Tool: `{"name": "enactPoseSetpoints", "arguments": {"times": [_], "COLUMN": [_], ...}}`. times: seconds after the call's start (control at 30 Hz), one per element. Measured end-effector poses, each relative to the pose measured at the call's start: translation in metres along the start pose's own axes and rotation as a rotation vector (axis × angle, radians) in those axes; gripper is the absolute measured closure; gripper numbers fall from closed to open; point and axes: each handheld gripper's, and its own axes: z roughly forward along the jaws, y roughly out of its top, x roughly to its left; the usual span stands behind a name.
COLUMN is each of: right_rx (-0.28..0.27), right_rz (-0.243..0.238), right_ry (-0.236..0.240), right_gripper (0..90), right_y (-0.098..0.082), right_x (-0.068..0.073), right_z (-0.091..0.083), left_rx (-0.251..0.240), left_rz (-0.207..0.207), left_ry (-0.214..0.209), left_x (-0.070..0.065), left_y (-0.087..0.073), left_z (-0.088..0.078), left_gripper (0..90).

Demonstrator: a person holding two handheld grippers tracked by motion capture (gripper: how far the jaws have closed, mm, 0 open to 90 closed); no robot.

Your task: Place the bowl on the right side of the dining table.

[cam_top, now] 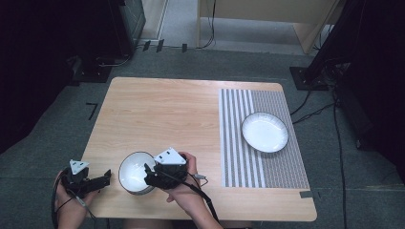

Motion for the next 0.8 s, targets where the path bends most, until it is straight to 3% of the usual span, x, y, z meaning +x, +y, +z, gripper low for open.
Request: {"name": "enactPoseSetpoints", "arguments": {"times": [0.17,0.5,0.57,0.7,0.8], "right_rx": [0.024,0.072,0.085,0.108,0.112], "right_rz": [-0.006,0.022,0.015,0.02,0.029], "right_ry": [0.015,0.05,0.021,0.012,-0.007], "right_gripper": [29.5,49.5,53.9,57.0,66.0], "right_y": [0.0,-0.003,-0.005,-0.006,-0.006], "right_x": [0.007,0.013,0.014,0.014,0.013], "right_z": [0.005,0.016,0.019,0.021,0.022], "left_rx": [0.0,0.0,0.0,0.001,0.001], "left_rz": [0.0,0.0,0.0,0.002,0.003], "left_ry": [0.0,0.0,0.0,-0.001,-0.001], "left_x": [0.0,0.0,0.0,0.0,0.0], "left_y": [0.0,0.0,0.0,0.0,0.0], "left_z": [0.0,0.0,0.0,0.0,0.0], "left_gripper": [0.0,0.0,0.0,0.0,0.0]}}
